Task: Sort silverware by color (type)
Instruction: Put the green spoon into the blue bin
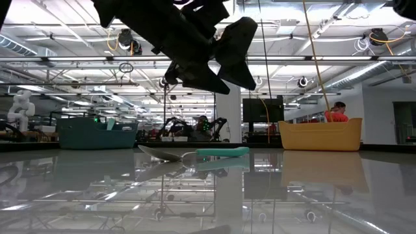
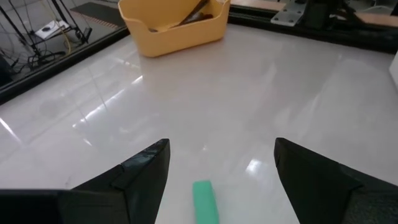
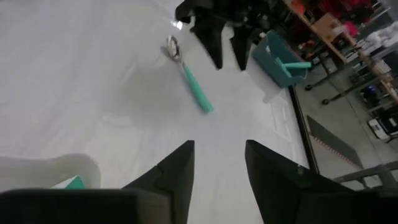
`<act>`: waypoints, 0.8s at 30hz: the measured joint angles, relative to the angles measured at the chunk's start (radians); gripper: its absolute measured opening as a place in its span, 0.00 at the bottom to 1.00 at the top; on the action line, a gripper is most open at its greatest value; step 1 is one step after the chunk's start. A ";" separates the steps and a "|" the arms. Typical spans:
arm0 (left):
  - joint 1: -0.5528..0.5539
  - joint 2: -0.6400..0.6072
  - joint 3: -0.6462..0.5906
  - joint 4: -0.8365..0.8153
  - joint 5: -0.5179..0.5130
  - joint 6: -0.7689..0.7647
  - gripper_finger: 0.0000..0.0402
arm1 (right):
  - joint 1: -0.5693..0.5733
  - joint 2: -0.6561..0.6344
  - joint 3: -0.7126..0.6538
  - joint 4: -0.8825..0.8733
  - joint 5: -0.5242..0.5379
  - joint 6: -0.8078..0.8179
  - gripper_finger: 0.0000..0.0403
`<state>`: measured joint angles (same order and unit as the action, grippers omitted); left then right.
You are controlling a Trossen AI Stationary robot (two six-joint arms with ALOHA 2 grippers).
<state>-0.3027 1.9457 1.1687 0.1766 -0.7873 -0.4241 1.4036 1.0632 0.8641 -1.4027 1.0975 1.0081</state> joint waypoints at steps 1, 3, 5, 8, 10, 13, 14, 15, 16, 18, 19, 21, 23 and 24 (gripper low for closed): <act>0.000 0.000 0.000 -0.010 0.001 -0.009 0.71 | -0.001 -0.013 -0.007 0.003 0.011 0.000 0.32; -0.002 0.000 0.000 -0.032 0.003 -0.029 0.71 | -0.001 -0.036 -0.016 0.004 0.033 0.000 0.30; -0.002 0.000 0.000 -0.047 0.009 -0.042 0.71 | -0.001 -0.053 -0.017 0.007 0.034 -0.001 0.28; -0.002 0.000 0.000 -0.054 0.010 -0.078 0.71 | -0.002 -0.070 -0.017 0.007 0.035 -0.002 0.26; -0.002 0.002 0.000 -0.053 0.033 -0.093 0.71 | -0.002 -0.079 -0.017 0.007 0.035 -0.004 0.25; -0.006 0.016 0.000 -0.067 0.062 -0.104 0.71 | -0.002 -0.090 -0.017 0.007 0.039 -0.006 0.24; -0.007 0.024 -0.001 -0.071 0.065 -0.106 0.71 | -0.002 -0.094 -0.017 0.006 0.048 -0.007 0.24; -0.008 0.036 0.001 -0.069 0.066 -0.107 0.71 | -0.002 -0.097 -0.017 0.005 0.058 -0.009 0.24; -0.013 0.042 0.003 -0.079 0.069 -0.107 0.71 | -0.002 -0.101 -0.017 0.006 0.064 -0.013 0.24; -0.021 0.045 0.005 -0.134 0.074 -0.115 0.71 | -0.002 -0.110 -0.017 0.007 0.083 -0.025 0.24; -0.024 0.050 0.014 -0.158 0.074 -0.137 0.71 | -0.004 -0.116 -0.017 0.007 0.088 -0.028 0.24; -0.033 0.058 0.026 -0.200 0.074 -0.193 0.71 | -0.011 -0.128 -0.017 0.007 0.104 -0.035 0.24; -0.041 0.068 0.031 -0.268 0.074 -0.218 0.71 | -0.021 -0.146 -0.017 0.009 0.111 -0.048 0.24; -0.044 0.079 0.038 -0.259 0.076 -0.230 0.71 | -0.025 -0.156 -0.017 0.011 0.111 -0.053 0.24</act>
<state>-0.3471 2.0252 1.2067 -0.0829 -0.7115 -0.6538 1.3783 0.9075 0.8467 -1.3916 1.2088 0.9553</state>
